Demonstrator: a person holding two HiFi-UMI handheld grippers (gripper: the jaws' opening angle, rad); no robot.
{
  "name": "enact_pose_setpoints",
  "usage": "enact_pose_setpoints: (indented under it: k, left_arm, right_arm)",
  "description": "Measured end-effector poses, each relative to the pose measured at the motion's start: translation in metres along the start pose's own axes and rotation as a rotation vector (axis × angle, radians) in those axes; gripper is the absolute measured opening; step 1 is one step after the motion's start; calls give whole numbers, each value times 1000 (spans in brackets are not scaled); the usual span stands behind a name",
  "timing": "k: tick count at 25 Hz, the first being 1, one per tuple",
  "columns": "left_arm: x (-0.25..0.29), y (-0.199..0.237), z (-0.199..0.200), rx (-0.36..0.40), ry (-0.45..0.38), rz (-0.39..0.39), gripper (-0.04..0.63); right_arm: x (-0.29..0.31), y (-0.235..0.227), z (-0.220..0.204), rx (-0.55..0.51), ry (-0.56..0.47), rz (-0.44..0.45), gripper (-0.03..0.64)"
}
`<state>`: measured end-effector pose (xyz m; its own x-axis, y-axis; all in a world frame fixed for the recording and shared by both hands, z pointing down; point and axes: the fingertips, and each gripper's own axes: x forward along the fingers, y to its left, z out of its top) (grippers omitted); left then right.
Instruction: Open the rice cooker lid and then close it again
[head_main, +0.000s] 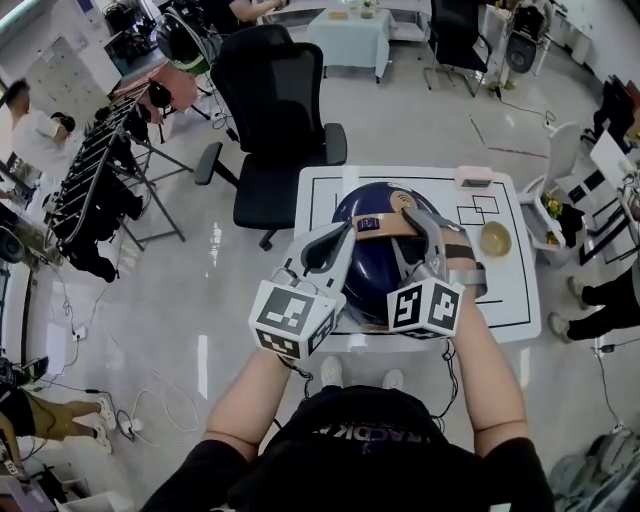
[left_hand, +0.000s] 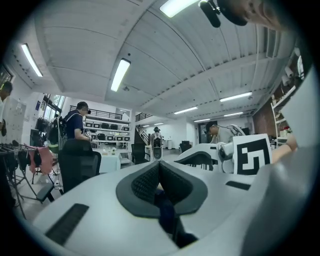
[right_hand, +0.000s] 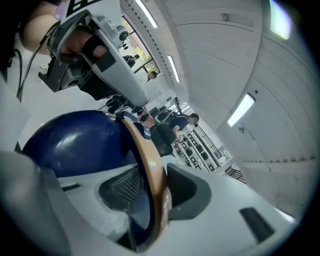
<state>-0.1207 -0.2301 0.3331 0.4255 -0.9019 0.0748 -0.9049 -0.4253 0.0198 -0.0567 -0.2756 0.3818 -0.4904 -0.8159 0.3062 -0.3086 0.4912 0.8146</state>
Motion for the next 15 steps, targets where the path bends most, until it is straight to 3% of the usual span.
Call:
enact_pose_setpoints:
  k: [15]
  left_arm:
    - [32, 17, -46, -6, 110, -131, 3]
  right_arm:
    - [17, 35, 2, -100, 91, 35, 158]
